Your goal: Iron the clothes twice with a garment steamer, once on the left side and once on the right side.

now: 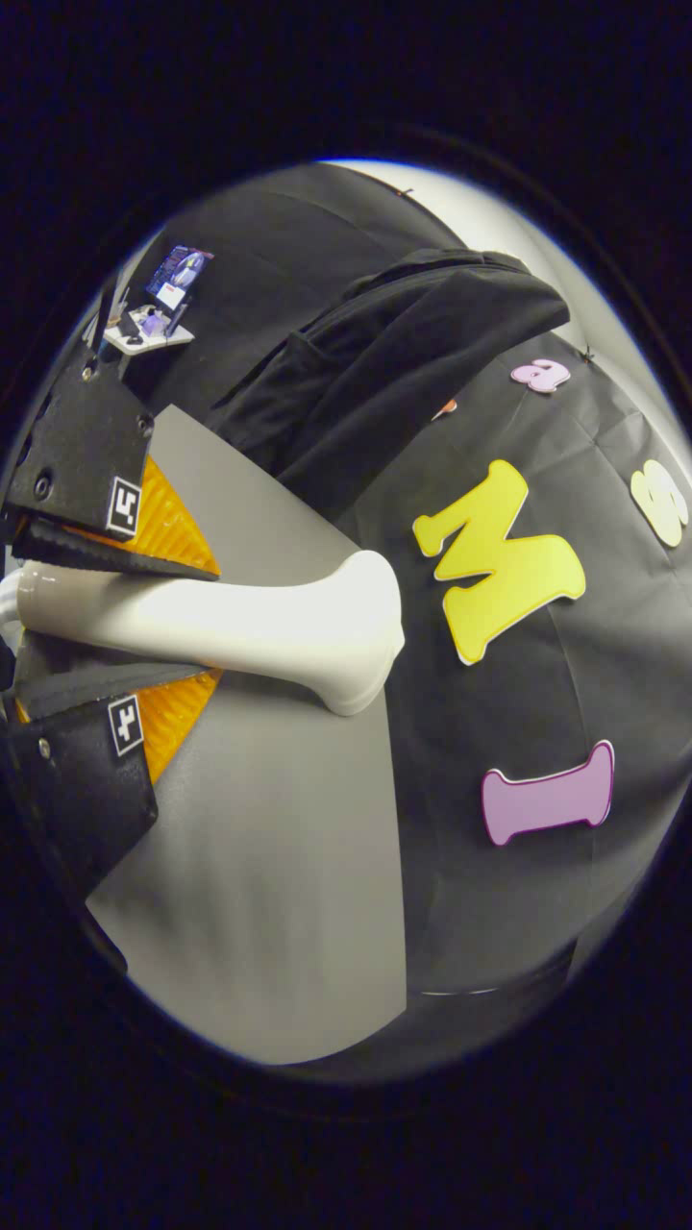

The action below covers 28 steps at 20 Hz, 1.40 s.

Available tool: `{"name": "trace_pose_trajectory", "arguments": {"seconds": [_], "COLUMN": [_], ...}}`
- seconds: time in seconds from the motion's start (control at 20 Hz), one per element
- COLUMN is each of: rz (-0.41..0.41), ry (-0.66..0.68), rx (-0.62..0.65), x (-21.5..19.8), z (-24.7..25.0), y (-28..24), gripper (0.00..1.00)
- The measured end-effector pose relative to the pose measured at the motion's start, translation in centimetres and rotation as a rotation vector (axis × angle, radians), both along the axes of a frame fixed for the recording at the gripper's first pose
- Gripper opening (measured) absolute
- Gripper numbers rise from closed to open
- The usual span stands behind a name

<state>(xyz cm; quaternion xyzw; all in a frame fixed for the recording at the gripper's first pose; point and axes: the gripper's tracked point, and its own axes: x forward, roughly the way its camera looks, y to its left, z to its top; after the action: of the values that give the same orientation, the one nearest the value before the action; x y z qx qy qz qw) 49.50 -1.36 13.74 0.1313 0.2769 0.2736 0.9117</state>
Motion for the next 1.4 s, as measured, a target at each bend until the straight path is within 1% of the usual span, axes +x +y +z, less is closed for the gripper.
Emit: {"name": "trace_pose_trajectory", "arguments": {"seconds": [0.2, 0.35, 0.55, 0.7, 0.8, 0.9, 1.1, 1.4], "rz": [-0.039, -0.064, -0.104, -0.146, -0.177, -0.21, -0.247, -0.324], "ry": [-0.017, -0.061, -0.118, -0.185, -0.219, -0.271, -0.35, -0.426], "rx": [0.008, -0.032, -0.045, -0.05, -0.033, -0.043, -0.043, -0.033], "x": [-0.3, -1.0, -3.3, -6.0, -8.2, -10.2, -15.1, -19.4], "z": [0.9, 1.4, 2.6, 4.0, 5.5, 6.9, 9.7, 13.1], "y": [-0.3, -0.3, 0.2, 0.8, 2.0, 3.2, 7.2, 12.2], "gripper": [0.42, 0.39, 0.38, 0.37, 0.37, 0.37, 0.37, 0.37]}}
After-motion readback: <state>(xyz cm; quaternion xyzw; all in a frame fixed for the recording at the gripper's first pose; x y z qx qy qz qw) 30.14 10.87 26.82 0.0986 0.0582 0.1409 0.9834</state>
